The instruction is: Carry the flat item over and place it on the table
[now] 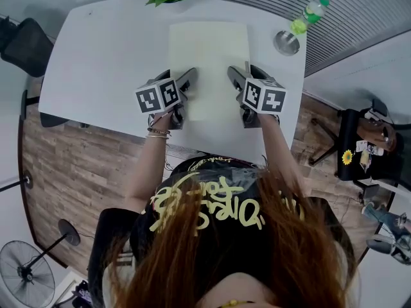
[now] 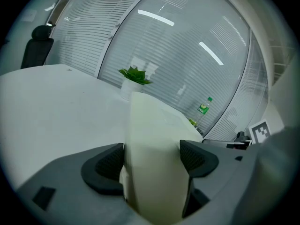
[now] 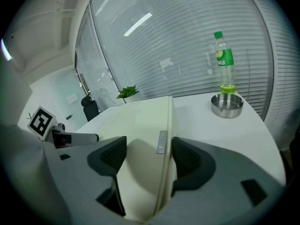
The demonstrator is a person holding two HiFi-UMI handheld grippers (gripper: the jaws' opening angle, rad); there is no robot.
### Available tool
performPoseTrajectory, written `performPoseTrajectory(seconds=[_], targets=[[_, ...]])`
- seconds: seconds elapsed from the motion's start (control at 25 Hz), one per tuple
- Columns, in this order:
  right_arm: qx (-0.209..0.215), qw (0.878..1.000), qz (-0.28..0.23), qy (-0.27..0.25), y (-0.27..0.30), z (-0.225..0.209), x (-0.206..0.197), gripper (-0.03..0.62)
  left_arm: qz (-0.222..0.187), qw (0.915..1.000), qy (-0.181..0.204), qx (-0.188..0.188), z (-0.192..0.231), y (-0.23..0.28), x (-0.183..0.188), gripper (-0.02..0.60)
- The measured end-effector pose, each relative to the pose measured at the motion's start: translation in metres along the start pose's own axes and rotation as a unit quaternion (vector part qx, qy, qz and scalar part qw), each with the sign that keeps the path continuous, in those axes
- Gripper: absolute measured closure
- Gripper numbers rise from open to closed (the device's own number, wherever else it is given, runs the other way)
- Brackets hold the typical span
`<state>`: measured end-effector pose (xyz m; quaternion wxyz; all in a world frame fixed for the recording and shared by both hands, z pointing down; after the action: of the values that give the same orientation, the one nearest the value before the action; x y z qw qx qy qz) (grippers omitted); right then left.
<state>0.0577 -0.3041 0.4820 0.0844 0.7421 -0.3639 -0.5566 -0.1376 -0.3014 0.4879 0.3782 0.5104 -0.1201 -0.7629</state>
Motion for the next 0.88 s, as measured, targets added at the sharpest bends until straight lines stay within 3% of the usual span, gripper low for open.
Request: performPoseTrajectory(seconds=[0.88], targets=[[-0.016,1.0,0.024,-0.002,0.0053,-0.0026,-0.0025,0.283,0.03,0.9994,-0.014,0.011,0.0054,0.007,-0.004,0.204]])
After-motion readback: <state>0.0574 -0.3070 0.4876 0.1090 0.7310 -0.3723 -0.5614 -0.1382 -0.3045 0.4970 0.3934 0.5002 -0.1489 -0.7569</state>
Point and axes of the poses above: the fingertips, and each gripper's own axes: y forward along the fingers, z to its left, x out of its top, the point moved 2 cm from there along -y, backward along the fingers, and after that the axes turned 1 degree about x, right-handed, at the moved point
